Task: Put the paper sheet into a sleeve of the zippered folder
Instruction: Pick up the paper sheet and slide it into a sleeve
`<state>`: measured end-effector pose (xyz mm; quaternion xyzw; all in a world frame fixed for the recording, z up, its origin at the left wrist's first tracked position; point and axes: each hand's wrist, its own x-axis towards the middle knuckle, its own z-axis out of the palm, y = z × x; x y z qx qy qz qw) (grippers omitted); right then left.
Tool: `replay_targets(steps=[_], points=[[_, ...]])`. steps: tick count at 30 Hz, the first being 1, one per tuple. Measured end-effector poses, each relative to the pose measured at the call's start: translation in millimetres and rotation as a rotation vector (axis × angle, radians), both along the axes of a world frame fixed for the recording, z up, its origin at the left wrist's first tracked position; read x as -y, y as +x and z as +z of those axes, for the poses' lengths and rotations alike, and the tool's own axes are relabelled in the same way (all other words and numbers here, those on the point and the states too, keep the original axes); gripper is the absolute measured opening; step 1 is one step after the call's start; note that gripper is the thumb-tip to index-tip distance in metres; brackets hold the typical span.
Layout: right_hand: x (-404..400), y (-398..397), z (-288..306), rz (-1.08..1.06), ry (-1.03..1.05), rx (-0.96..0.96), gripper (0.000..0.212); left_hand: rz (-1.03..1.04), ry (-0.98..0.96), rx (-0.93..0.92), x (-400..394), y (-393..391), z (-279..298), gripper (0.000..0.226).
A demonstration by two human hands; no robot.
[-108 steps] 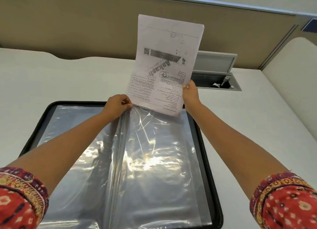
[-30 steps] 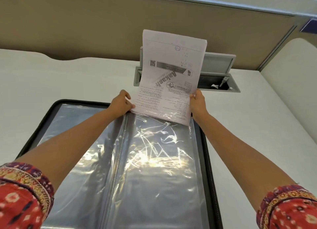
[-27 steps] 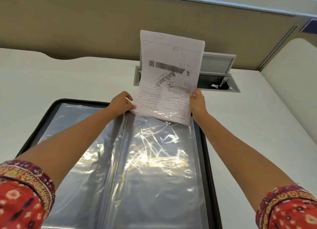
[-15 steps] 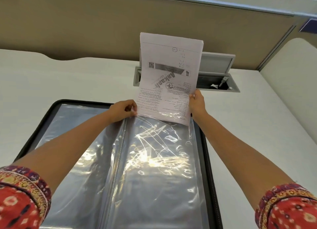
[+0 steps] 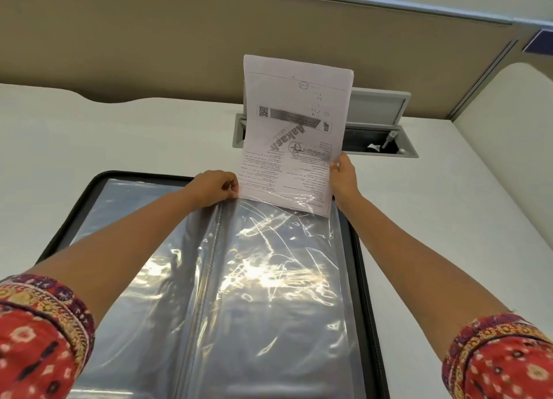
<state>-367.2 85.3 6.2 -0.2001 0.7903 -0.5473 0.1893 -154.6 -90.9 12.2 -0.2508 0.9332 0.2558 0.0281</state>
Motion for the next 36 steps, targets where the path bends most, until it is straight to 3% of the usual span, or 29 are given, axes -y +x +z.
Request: replay_targets(steps=[6, 11, 21, 32, 36], points=[[-0.3, 3.4, 4.3, 0.008, 0.005, -0.026, 0.025, 0.025, -0.123, -0.072, -9.1, 3.3, -0.7, 0.006], [1.1, 5.9, 6.0, 0.015, 0.015, -0.057, 0.024, 0.086, -0.101, -0.143, -8.9, 8.1, -3.7, 0.009], [6.1, 5.1, 11.0, 0.032, 0.081, -0.095, 0.022, -0.002, -0.158, 0.016, 1.9, 6.1, 2.4, 0.011], [0.9, 1.2, 20.4, 0.108, 0.032, 0.127, 0.027, 0.063, -0.071, -0.034, -1.4, 3.4, 3.8, 0.013], [-4.6, 6.4, 20.0, 0.196, 0.131, 0.259, 0.019, 0.086, -0.066, -0.042, -0.4, 2.9, 1.3, 0.005]])
